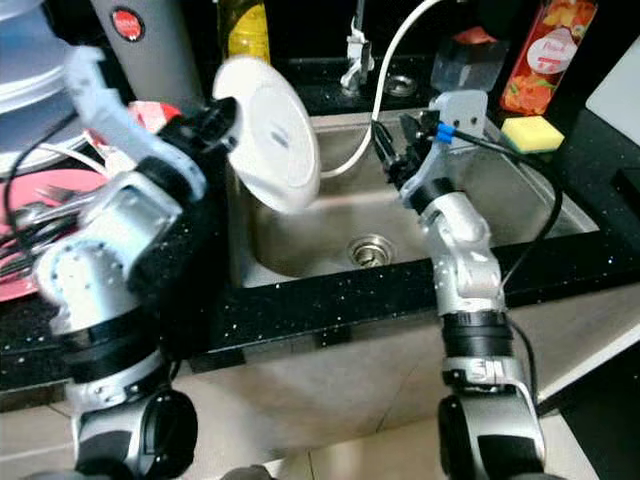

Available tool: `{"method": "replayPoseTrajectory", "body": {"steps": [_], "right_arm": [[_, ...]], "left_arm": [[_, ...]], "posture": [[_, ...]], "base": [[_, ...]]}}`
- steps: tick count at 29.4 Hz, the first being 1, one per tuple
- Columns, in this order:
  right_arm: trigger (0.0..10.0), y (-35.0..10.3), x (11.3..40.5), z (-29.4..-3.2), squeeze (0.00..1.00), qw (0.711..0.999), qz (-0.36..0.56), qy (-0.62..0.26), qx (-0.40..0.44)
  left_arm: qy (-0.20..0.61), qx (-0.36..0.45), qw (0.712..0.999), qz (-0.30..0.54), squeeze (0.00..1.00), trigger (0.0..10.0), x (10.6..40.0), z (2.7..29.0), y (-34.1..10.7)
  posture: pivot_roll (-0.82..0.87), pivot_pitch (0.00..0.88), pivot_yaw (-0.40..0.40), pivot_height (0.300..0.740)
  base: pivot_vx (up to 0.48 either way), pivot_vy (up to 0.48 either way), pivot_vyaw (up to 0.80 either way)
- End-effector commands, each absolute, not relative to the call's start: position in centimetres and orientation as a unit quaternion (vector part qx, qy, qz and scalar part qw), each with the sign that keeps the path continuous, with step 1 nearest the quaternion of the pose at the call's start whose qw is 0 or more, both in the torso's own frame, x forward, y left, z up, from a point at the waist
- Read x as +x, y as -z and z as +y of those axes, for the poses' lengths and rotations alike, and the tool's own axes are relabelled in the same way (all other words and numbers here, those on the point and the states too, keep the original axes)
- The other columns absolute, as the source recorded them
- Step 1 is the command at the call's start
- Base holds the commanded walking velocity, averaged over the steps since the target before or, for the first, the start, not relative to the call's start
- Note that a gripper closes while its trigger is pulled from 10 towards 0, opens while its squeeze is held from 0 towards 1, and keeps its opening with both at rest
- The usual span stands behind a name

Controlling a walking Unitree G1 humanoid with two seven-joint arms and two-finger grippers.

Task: Kitchen organization

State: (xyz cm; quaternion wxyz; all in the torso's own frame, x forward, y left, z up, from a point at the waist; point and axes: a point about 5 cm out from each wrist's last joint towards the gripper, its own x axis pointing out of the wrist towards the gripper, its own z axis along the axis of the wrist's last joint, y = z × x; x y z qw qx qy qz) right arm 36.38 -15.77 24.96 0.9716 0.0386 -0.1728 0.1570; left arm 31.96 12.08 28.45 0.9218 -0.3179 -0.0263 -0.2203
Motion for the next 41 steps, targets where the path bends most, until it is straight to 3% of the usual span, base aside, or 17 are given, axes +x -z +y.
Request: {"method": "replayPoseTrajectory", "body": {"steps": [1,6,8,9,10,11,13,14,15,20,28,29,31,32,36,38,41], "right_arm": [[10.0,-25.8,36.7,-16.7,0.0,0.973,-0.186,-0.137,0.029],[10.0,-26.1,36.8,-17.2,0.0,0.973,-0.194,-0.125,0.021],[10.0,-26.0,36.6,-17.0,0.0,0.972,-0.196,-0.127,0.023],[10.0,-25.8,36.5,-16.9,0.0,0.972,-0.196,-0.129,0.025],[10.0,-25.7,36.5,-16.9,0.0,0.972,-0.196,-0.129,0.026],[10.0,-25.6,36.4,-16.9,0.0,0.972,-0.195,-0.129,0.028],[10.0,-25.6,36.4,-16.9,0.0,0.972,-0.195,-0.13,0.03],[10.0,-25.5,36.4,-16.8,0.0,0.972,-0.194,-0.13,0.03],[10.0,-25.4,36.5,-16.7,0.0,0.971,-0.194,-0.133,0.031],[10.0,-25.7,36.6,-16.4,0.0,0.97,-0.198,-0.137,0.038],[10.0,-25.9,36.6,-14.3,0.0,0.962,-0.204,-0.172,0.055],[10.0,-26.0,36.5,-13.8,0.0,0.961,-0.206,-0.178,0.057],[10.0,-26.1,36.5,-13.4,0.0,0.959,-0.207,-0.186,0.058],[10.0,-26.2,36.6,-12.5,0.0,0.955,-0.21,-0.199,0.068],[10.0,-26.8,36.6,-11.2,0.0,0.948,-0.22,-0.217,0.083],[10.0,-26.9,36.6,-11.0,0.0,0.946,-0.222,-0.219,0.087],[10.0,-27.0,36.5,-10.6,0.0,0.943,-0.223,-0.227,0.099]], "left_arm": [[0.231,-0.29,0.929,0.001,0.0,10.0,32.6,11.6,-28.1],[0.24,-0.254,0.936,0.055,0.0,10.0,33.6,10.6,-27.0],[0.186,-0.244,0.945,0.113,0.0,10.0,34.6,10.5,-24.9],[0.142,-0.225,0.953,0.144,0.19,10.0,35.0,10.7,-23.3],[0.132,-0.219,0.955,0.149,0.19,10.0,35.0,10.8,-23.0],[0.125,-0.223,0.954,0.158,0.36,10.0,35.0,10.7,-22.5],[0.122,-0.228,0.952,0.163,0.36,10.0,35.0,10.6,-22.2],[0.116,-0.229,0.951,0.171,0.81,10.0,35.0,10.5,-21.7],[0.104,-0.235,0.95,0.179,1.0,10.0,35.0,10.5,-21.1],[0.1,-0.264,0.952,0.12,1.0,10.0,34.9,10.8,-22.3],[0.07,-0.243,0.963,-0.097,0.96,10.0,32.4,14.5,-27.0],[0.054,-0.213,0.969,-0.113,0.0,10.0,32.0,15.1,-27.4],[0.031,-0.173,0.976,-0.13,0.0,10.0,31.5,15.8,-27.7],[-0.025,-0.07,0.986,-0.152,0.0,10.0,30.5,17.5,-28.0],[-0.1,0.041,0.986,-0.127,0.0,10.0,29.3,20.6,-27.4],[-0.102,0.059,0.986,-0.12,0.0,10.0,29.1,21.0,-27.3],[-0.064,0.171,0.977,-0.111,0.0,10.0,27.7,21.2,-27.0]], "posture": [[0.12,0.0,-0.003,0.74],[0.11,0.0,0.007,0.74],[0.11,0.0,0.01,0.74],[0.1,0.0,0.02,0.74],[0.1,0.0,0.02,0.74],[0.1,0.0,0.02,0.74],[0.1,0.0,0.02,0.74],[0.1,0.0,0.021,0.74],[0.1,0.0,0.019,0.74],[0.11,0.0,0.011,0.74],[0.14,0.005,-0.014,0.74],[0.15,0.007,-0.019,0.74],[0.15,0.007,-0.019,0.74],[0.15,0.007,-0.019,0.74],[0.21,0.025,-0.023,0.74],[0.22,0.03,-0.024,0.74],[0.24,0.046,-0.037,0.74]], "base": [[0.0,0.0,0.0],[0.0,0.0,0.0],[0.0,0.0,0.0],[0.0,0.0,0.0],[0.0,0.0,0.0],[0.0,0.0,0.0],[0.0,0.0,0.0],[0.0,0.0,0.0],[0.0,0.0,0.0],[0.0,0.0,0.0],[0.0,0.0,0.0],[0.0,0.0,0.0],[0.0,0.0,0.0],[0.0,0.0,0.0],[0.0,0.0,0.0],[0.0,0.0,0.0],[0.0,0.0,0.0]]}}
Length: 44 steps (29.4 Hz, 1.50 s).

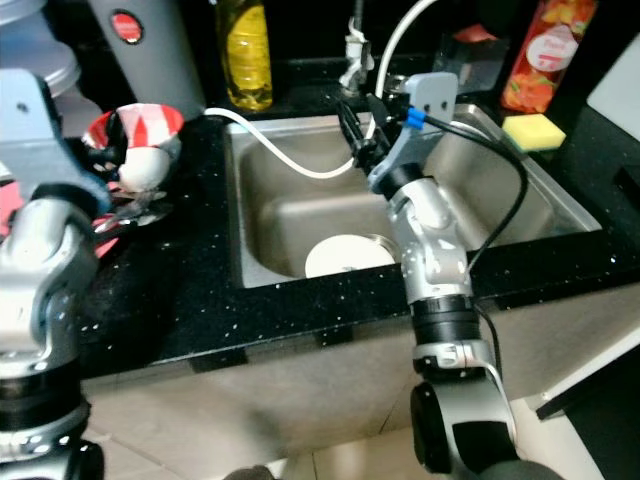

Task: Kitchen organization

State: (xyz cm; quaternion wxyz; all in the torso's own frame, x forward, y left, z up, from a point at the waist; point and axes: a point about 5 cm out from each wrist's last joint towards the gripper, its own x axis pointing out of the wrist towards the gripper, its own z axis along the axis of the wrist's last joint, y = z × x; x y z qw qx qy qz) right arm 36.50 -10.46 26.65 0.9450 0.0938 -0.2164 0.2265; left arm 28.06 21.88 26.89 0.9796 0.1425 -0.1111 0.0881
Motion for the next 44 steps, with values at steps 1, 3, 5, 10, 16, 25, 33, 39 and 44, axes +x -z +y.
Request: {"method": "replayPoseTrajectory", "body": {"steps": [1,3,5,10,16,25,33,39,44], "right_arm": [[10.0,-27.0,36.5,-10.5,0.0,0.942,-0.223,-0.228,0.1],[10.0,-26.9,36.5,-10.4,0.0,0.942,-0.221,-0.232,0.1],[10.0,-26.9,36.5,-10.3,0.0,0.942,-0.22,-0.235,0.099],[10.0,-27.1,36.5,-10.0,0.0,0.94,-0.223,-0.237,0.101],[10.0,-26.9,36.3,-9.6,0.0,0.94,-0.214,-0.235,0.119],[10.0,-26.3,36.5,-9.6,0.0,0.946,-0.198,-0.215,0.14],[10.0,-26.1,36.6,-10.0,0.0,0.952,-0.19,-0.192,0.14],[10.0,-26.1,36.8,-10.1,0.0,0.953,-0.188,-0.187,0.146],[10.0,-26.1,36.8,-10.1,0.0,0.953,-0.188,-0.187,0.148]], "left_arm": [[-0.054,0.189,0.974,-0.11,0.0,10.0,27.5,21.1,-27.0],[-0.023,0.218,0.97,-0.107,0.0,10.0,26.7,20.9,-27.1],[-0.005,0.236,0.966,-0.105,0.0,10.0,26.2,20.8,-27.1],[-0.008,0.207,0.973,-0.105,0.0,10.0,26.0,21.4,-27.3],[-0.007,0.169,0.975,-0.144,0.0,10.0,26.3,20.1,-28.4],[-0.024,0.138,0.976,-0.164,0.0,10.0,26.4,19.5,-28.5],[-0.025,0.135,0.977,-0.164,0.0,10.0,26.6,19.4,-28.4],[-0.024,0.137,0.977,-0.162,0.0,10.0,26.7,19.2,-28.2],[-0.023,0.137,0.977,-0.162,0.0,10.0,26.8,19.1,-28.1]], "posture": [[0.24,0.046,-0.037,0.74],[0.24,0.046,-0.037,0.74],[0.24,0.046,-0.037,0.74],[0.25,0.048,-0.04,0.74],[0.23,0.039,-0.033,0.74],[0.2,0.032,-0.029,0.74],[0.2,0.026,-0.027,0.74],[0.2,0.018,-0.027,0.74],[0.19,0.014,-0.024,0.74]], "base": [[0.0,0.0,0.0],[0.0,0.0,0.0],[0.0,0.0,0.0],[0.0,0.0,0.0],[0.0,0.0,0.0],[0.0,0.0,0.0],[0.0,0.0,0.06],[0.0,0.0,0.74],[0.0,0.0,0.72]]}}
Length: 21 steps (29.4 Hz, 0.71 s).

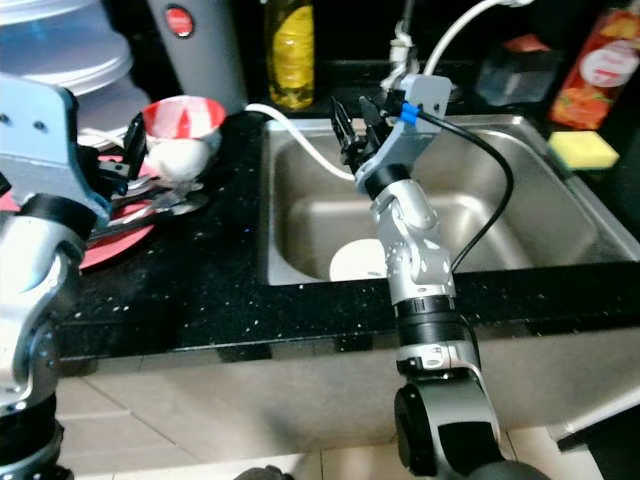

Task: Kitchen organization

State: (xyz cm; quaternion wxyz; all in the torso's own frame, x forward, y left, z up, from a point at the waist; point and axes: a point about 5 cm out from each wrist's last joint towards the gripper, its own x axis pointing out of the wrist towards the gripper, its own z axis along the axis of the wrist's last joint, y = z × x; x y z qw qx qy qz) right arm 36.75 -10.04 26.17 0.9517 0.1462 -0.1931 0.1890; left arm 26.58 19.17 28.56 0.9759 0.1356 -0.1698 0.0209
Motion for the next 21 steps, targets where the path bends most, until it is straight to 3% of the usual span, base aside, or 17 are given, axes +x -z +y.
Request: {"method": "replayPoseTrajectory", "body": {"steps": [1,15,21], "right_arm": [[10.0,-26.1,36.81,-10.08,0.0,0.953,-0.189,-0.186,0.147],[10.0,-26.07,36.8,-10.44,0.0,0.955,-0.188,-0.18,0.144],[10.0,-26.02,36.84,-10.48,0.0,0.955,-0.183,-0.176,0.151]], "left_arm": [[-0.022,0.137,0.977,-0.162,0.0,10.0,26.82,19.14,-28.12],[-0.019,0.135,0.978,-0.16,0.0,10.0,27.2,19.02,-27.8],[-0.02,0.133,0.978,-0.159,0.0,10.0,27.26,19.17,-27.69]], "posture": [[0.19,0.014,-0.024,0.74],[0.18,0.011,-0.023,0.74],[0.18,0.015,-0.024,0.74]], "base": [[0.0,0.0,0.71],[0.0,0.0,0.72],[0.0,0.0,0.09]]}}
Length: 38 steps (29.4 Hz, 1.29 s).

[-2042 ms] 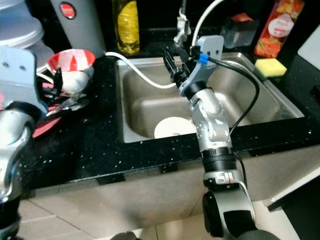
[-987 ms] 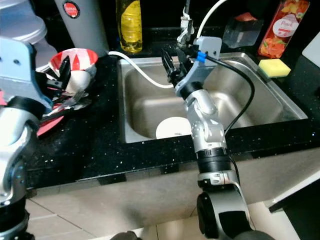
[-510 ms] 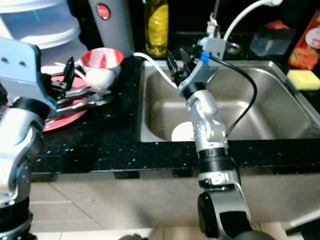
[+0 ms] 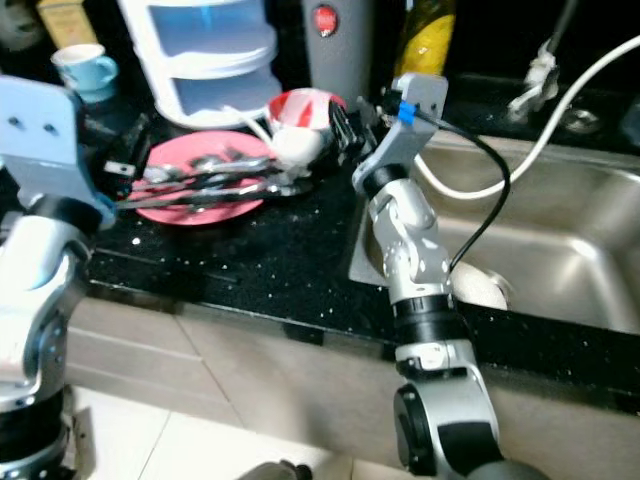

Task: Kitchen organization

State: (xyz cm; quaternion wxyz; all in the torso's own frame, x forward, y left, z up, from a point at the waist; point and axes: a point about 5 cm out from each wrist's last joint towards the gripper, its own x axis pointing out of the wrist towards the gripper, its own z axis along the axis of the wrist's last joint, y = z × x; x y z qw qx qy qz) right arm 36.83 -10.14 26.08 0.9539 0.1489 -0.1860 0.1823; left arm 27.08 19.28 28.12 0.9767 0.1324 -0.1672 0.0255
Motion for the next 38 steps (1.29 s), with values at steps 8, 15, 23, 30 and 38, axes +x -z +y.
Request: {"method": "replayPoseTrajectory", "body": {"steps": [8,15,23,30,38], "right_arm": [[10.0,-26.04,36.87,-10.57,0.0,0.955,-0.181,-0.175,0.154],[10.0,-26.02,36.79,-10.65,0.0,0.955,-0.181,-0.177,0.153],[10.0,-26.02,36.74,-10.71,0.0,0.955,-0.181,-0.179,0.153],[10.0,-25.98,36.71,-10.73,0.0,0.955,-0.18,-0.18,0.153],[10.0,-25.93,36.67,-10.61,0.0,0.955,-0.178,-0.182,0.152]], "left_arm": [[-0.027,0.126,0.98,-0.149,0.0,10.0,27.42,19.28,-27.23],[-0.036,0.121,0.982,-0.144,0.0,10.0,27.59,19.27,-26.9],[-0.039,0.121,0.982,-0.142,0.0,10.0,27.65,19.33,-26.85],[-0.041,0.119,0.982,-0.14,0.0,10.0,27.63,19.34,-26.79],[-0.042,0.109,0.984,-0.136,0.0,10.0,27.53,19.39,-26.65]], "posture": [[0.18,0.02,-0.027,0.74],[0.17,0.025,-0.027,0.74],[0.17,0.027,-0.027,0.74],[0.17,0.03,-0.029,0.74],[0.17,0.035,-0.032,0.74]], "base": [[0.0,0.0,0.0],[0.0,-0.095,0.0],[0.0,-0.438,0.0],[0.0,-0.371,0.0],[0.0,0.0,0.0]]}}
